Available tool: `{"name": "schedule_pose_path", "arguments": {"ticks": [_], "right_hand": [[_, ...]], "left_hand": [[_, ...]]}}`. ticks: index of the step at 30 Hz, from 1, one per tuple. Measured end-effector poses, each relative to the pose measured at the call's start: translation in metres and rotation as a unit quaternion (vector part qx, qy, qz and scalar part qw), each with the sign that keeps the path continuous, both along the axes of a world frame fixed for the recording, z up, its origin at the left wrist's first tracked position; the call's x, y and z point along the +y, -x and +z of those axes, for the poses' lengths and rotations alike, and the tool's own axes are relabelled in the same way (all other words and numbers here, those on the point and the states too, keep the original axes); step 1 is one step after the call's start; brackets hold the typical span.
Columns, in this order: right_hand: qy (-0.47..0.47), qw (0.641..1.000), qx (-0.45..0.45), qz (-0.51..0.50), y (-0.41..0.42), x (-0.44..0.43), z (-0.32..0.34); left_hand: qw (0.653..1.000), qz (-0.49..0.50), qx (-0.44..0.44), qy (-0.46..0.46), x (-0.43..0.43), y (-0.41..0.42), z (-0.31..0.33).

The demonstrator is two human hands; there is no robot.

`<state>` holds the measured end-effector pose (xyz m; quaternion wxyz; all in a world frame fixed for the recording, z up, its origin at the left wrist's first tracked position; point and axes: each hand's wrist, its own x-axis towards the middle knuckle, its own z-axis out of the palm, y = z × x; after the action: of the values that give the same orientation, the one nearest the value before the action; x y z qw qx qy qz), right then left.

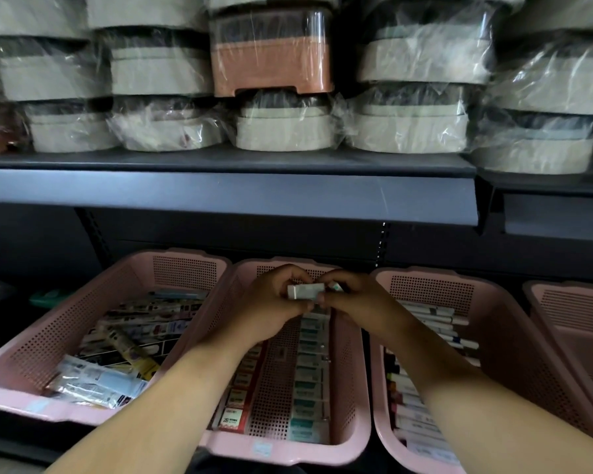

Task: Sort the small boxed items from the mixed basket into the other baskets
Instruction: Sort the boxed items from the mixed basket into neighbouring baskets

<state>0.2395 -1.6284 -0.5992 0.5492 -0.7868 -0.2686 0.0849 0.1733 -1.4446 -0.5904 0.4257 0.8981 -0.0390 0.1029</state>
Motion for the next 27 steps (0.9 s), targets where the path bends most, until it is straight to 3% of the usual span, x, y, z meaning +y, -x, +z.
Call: {"name": "schedule_pose_path", "arguments": {"ticks": [2,7,10,15,19,27], "right_hand": [[0.01,1.0,0.008,-0.013,-0.001,0.0,-0.001],[0.1,0.989,-0.103,-0.023,-0.007,-0.001,-0.005],[0.096,0.988,-0.12,-0.028,-0.007,-0.001,-0.007],[0.102,0.988,-0.117,-0.023,-0.014,-0.006,-0.01],[0.105,0.987,-0.116,-0.017,-0.014,-0.009,-0.008],[0.118,0.992,-0.02,0.039,-0.014,-0.008,-0.008]], "left_hand": [[1.0,-0.002,0.006,0.003,0.0,0.0,-0.001],[0.996,0.013,0.046,0.069,0.0,-0.009,-0.007],[0.997,0.01,0.068,0.028,0.0,-0.016,-0.005],[0.995,-0.031,0.094,0.005,-0.001,-0.016,0.003],[0.997,-0.056,0.048,-0.021,-0.009,-0.01,0.001],[0.99,-0.091,-0.009,-0.106,-0.009,-0.002,0.002]]}}
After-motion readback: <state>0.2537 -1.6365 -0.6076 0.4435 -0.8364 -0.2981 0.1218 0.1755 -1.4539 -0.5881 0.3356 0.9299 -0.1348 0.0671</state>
